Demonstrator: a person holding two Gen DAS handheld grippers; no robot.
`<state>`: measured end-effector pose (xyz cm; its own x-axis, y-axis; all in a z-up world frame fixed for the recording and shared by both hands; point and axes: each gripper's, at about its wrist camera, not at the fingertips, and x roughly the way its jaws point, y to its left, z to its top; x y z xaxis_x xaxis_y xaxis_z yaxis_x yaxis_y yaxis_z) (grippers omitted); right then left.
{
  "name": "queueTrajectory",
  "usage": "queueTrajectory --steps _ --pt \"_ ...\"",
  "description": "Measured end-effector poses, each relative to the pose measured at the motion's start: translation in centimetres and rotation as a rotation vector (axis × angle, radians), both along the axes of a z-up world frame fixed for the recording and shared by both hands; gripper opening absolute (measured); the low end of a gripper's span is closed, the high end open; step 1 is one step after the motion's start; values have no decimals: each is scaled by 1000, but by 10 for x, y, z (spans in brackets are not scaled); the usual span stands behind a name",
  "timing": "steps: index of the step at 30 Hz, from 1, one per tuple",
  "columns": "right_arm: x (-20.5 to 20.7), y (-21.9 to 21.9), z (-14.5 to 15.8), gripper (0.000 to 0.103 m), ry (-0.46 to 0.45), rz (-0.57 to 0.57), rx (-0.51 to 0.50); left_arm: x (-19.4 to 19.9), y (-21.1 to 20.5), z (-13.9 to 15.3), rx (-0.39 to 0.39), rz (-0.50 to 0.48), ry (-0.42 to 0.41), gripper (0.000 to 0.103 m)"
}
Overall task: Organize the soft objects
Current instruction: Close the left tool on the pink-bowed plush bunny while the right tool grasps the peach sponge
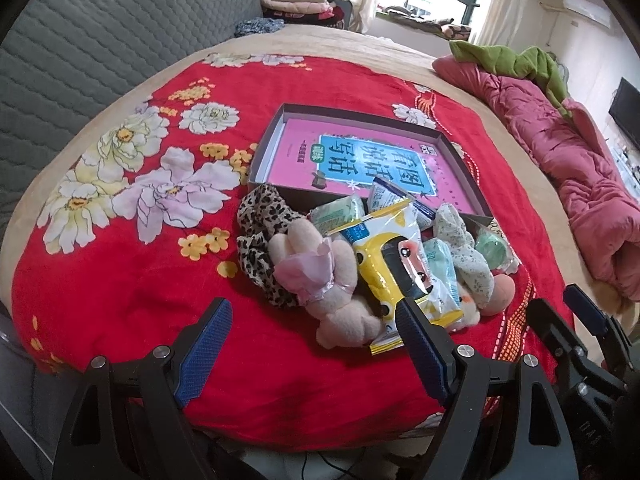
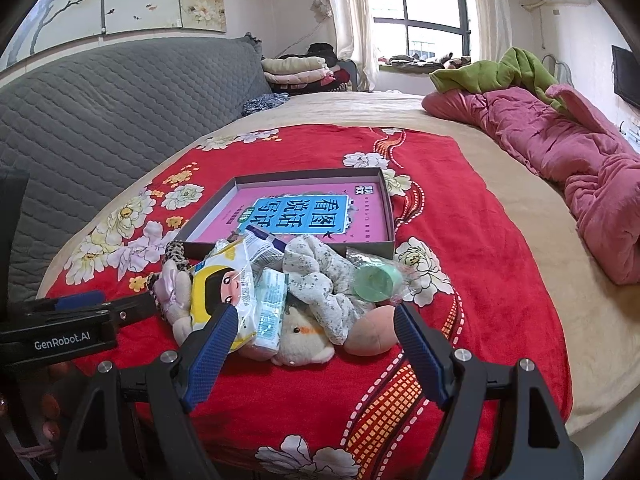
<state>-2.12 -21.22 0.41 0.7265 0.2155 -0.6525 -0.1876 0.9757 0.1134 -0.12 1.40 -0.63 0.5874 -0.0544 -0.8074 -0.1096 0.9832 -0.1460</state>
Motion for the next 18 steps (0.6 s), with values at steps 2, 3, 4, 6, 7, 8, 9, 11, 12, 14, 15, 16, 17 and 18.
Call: queueTrajectory --steps 2,3,4,6,7,8,9,11,12,14,15,16,17,18 --pt "0 -4 0 80 0 -7 5 2 3 -4 -14 -3 15 84" --pt "1 -5 0 80 0 -10 11 3 5 -8 -24 -6 31 84" --pt "2 -7 0 80 1 -15 13 4 7 -12 -34 -6 45 84" --pt "3 -11 -1 80 4 -23 22 6 9 -20 -69 -9 77 84" --pt "4 -12 -2 80 6 -28 26 6 11 -24 -83 -8 85 84" --pt "4 -15 -3 80 8 -33 30 7 11 -25 -91 -7 88 84" --pt "5 -17 -4 80 10 -37 35 7 13 -27 -104 -3 92 84" --pt "7 -22 -6 80 16 -51 45 9 15 -30 -125 3 90 84" --pt "8 -24 -7 80 21 -59 51 10 16 -31 -138 2 89 84" --pt "10 -29 -9 80 26 -69 63 13 16 -34 -158 7 97 84" --pt "11 -31 -11 80 32 -78 67 15 16 -36 -170 9 103 84" --pt "13 -34 -12 80 36 -83 72 17 17 -38 -183 12 107 83" --pt "14 -37 -13 80 40 -92 77 20 16 -42 -198 12 111 81" --pt "15 -39 -14 80 45 -99 81 22 16 -43 -201 14 116 80"
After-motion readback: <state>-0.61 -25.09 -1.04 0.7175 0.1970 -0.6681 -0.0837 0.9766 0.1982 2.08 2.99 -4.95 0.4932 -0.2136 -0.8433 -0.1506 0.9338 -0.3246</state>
